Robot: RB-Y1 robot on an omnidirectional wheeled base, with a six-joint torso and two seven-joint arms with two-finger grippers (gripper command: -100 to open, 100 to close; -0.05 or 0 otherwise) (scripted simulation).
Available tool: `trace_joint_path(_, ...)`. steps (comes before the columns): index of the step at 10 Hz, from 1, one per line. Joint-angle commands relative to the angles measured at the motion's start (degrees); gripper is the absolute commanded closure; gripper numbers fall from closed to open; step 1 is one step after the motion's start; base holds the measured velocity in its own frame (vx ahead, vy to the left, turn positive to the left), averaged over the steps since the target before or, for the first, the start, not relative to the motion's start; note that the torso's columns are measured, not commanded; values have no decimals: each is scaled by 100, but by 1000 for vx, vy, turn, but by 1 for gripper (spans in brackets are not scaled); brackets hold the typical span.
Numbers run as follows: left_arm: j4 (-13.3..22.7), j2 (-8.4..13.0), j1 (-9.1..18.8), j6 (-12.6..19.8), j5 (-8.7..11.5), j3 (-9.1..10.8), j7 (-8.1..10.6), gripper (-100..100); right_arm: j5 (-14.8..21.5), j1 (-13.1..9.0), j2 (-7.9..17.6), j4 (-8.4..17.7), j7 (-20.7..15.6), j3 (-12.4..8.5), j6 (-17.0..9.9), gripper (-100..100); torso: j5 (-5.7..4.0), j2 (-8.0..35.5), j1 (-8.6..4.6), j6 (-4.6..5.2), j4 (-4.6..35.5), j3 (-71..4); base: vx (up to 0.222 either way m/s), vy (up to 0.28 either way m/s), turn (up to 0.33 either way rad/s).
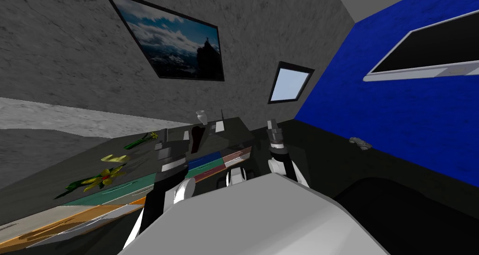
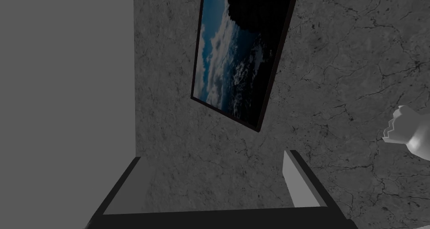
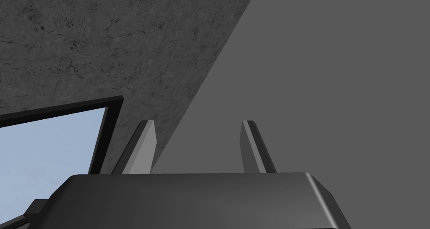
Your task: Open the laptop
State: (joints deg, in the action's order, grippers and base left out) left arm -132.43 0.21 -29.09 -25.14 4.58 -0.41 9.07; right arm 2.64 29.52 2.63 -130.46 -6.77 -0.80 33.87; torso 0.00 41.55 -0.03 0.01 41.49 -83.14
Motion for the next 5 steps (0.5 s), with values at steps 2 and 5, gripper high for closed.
trace_joint_path(2,193,432,124,98,55,187,41,-100,0,0,0,1,0,0,0,0,-2,68,-4,-1,73,-138,-1,-47,-103)
trace_joint_path(5,525,752,353,285,148,549,118,-100,0,-1,-1,1,0,1,0,0,-3,74,-13,2,79,-143,3,-97,-225)
